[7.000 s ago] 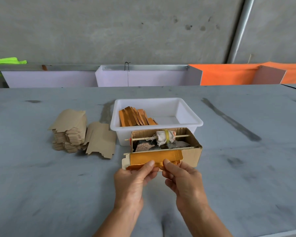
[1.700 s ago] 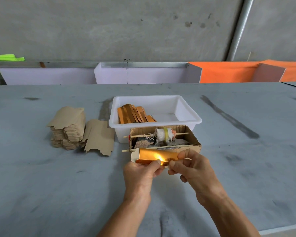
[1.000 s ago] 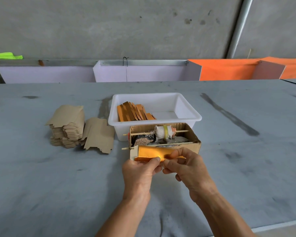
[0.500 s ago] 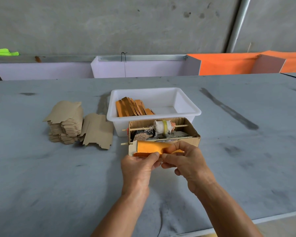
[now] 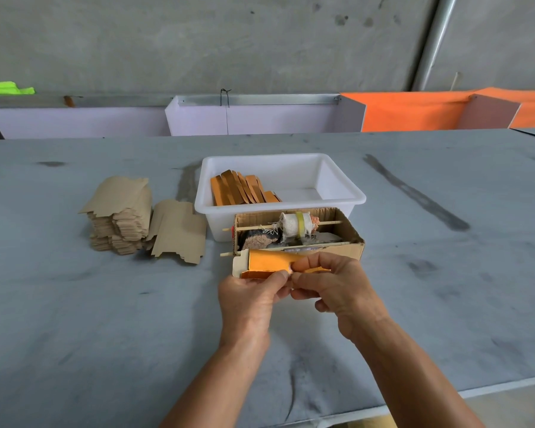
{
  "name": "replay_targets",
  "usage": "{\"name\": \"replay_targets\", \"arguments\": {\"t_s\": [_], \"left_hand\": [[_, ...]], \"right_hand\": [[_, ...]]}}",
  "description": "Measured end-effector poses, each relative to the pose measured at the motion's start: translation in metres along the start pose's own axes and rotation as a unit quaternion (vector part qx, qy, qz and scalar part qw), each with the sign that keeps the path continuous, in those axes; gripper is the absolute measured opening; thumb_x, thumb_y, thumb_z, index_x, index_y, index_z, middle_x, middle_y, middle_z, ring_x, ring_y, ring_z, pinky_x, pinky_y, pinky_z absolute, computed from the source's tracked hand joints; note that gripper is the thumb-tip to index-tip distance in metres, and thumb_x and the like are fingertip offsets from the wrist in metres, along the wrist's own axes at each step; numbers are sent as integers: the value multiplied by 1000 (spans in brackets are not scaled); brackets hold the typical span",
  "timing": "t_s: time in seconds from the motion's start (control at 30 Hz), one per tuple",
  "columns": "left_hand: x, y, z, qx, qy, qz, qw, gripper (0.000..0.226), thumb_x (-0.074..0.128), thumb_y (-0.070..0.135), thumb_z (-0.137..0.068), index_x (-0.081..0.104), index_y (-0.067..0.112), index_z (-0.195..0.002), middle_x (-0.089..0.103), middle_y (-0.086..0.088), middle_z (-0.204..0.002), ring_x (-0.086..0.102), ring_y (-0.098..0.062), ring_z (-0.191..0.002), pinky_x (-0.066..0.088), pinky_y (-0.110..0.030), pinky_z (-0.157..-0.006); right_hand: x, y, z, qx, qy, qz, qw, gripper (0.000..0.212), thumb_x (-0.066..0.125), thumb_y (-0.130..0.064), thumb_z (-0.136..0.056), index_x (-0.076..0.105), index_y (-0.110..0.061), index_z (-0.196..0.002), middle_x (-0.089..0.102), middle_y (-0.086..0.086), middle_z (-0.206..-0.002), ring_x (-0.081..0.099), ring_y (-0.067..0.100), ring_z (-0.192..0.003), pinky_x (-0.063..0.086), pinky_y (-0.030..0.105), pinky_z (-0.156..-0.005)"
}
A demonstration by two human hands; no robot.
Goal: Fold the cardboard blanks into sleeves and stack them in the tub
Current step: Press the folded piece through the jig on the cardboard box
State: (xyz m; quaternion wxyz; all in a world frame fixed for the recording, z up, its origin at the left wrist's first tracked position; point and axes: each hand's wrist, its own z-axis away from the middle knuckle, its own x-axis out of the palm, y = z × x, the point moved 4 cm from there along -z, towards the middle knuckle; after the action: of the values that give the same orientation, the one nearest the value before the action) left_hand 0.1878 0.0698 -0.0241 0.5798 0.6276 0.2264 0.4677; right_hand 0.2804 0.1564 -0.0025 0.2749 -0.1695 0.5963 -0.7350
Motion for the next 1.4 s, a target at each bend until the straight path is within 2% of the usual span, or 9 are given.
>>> {"name": "replay_targets", "arguments": {"t_s": [0.27,0.53,0.67,0.73,0.87,1.03,1.13,1.3,1.4], "left_hand": [[-2,0,1,-12,-4,14,1000,23,65,-15,-76,68,6,-68,69,-4,-58,66,-15,-51,54,-22,-50],[-1,-10,-1,-62,-1,33,998,17,63,-11,-78,68,5,-75,70,-8,-65,67,-17,-57,55,-24,-52],[1,-13,1,-68,16,27,997,11,70,-6,-76,68,-1,-86,71,-19,-82,69,-30,-70,59,-42,-70],[1,-15,2,-78,21,27,996,11,70,-6,-76,68,-1,-85,71,-19,-80,68,-31,-69,58,-47,-73],[-3,-21,-1,-109,40,40,992,15,68,-7,-78,63,6,-72,67,-9,-64,64,-21,-55,58,-36,-60],[-5,-23,-3,-113,50,34,992,13,70,-7,-75,62,3,-75,65,-14,-69,63,-23,-55,56,-48,-70],[-5,-23,-4,-115,46,45,991,10,70,-4,-77,63,3,-79,67,-13,-71,64,-23,-58,56,-46,-70],[-8,-18,-6,-101,33,69,992,7,66,0,-83,66,6,-86,71,-10,-74,67,-20,-58,54,-29,-50],[-9,-17,-4,-111,25,64,991,6,67,2,-82,66,7,-79,71,-5,-63,66,-14,-52,51,-28,-50]], "right_hand": [[1,-2,0,25,-19,31,999,11,72,1,-76,71,-9,-81,70,3,-61,65,10,-50,33,16,-38],[3,-1,0,39,-36,38,998,12,72,1,-74,70,-8,-82,70,5,-61,65,9,-49,32,15,-39],[5,1,1,34,-45,50,997,10,72,-1,-74,71,-9,-80,72,7,-64,65,9,-52,33,17,-41],[6,2,3,35,-57,56,996,11,72,-1,-75,70,-12,-77,72,6,-64,66,9,-53,33,17,-42],[8,6,5,42,-59,65,995,23,75,1,-71,66,-9,-89,73,11,-73,68,13,-55,33,17,-40],[13,9,9,33,-42,35,998,34,75,6,-71,58,-9,-96,69,21,-87,66,13,-48,37,12,-35],[11,9,11,12,-44,21,999,33,75,2,-73,58,-11,-98,70,19,-85,67,13,-52,38,14,-37],[5,0,14,-77,-59,-31,995,33,73,2,-76,56,-13,-100,69,11,-72,63,23,-67,38,19,-45],[4,-7,18,-132,-79,-64,986,34,70,4,-78,54,-12,-102,69,2,-64,62,14,-60,40,16,-46]]}}
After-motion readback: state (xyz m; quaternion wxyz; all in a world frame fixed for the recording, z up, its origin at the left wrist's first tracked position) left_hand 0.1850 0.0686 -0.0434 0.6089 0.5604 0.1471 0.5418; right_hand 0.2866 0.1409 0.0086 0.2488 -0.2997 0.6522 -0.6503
